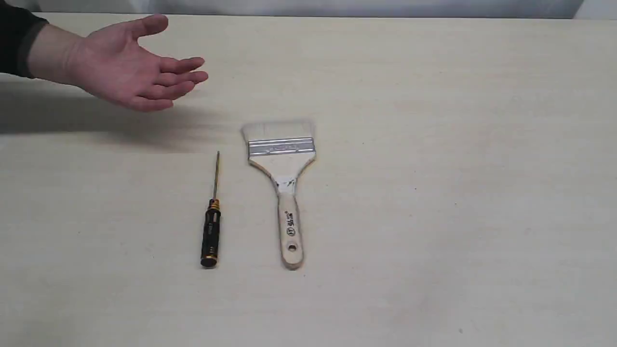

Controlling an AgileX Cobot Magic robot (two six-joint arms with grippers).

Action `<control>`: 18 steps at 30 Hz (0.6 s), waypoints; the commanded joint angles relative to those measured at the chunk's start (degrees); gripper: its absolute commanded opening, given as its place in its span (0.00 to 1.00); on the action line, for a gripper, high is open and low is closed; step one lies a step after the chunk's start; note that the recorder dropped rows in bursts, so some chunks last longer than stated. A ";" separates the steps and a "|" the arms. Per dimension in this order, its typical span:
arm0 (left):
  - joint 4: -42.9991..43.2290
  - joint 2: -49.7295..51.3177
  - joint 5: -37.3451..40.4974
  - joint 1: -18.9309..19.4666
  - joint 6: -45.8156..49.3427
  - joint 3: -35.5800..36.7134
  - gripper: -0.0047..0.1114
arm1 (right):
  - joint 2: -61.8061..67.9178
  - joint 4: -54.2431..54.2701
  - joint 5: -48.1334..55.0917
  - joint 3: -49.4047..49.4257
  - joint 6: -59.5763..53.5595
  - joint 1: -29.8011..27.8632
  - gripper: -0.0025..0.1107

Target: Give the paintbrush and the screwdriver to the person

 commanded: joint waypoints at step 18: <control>-0.17 -0.14 -0.32 -0.47 -0.12 0.12 0.04 | 26.28 -62.57 6.92 -34.72 -18.75 0.42 0.36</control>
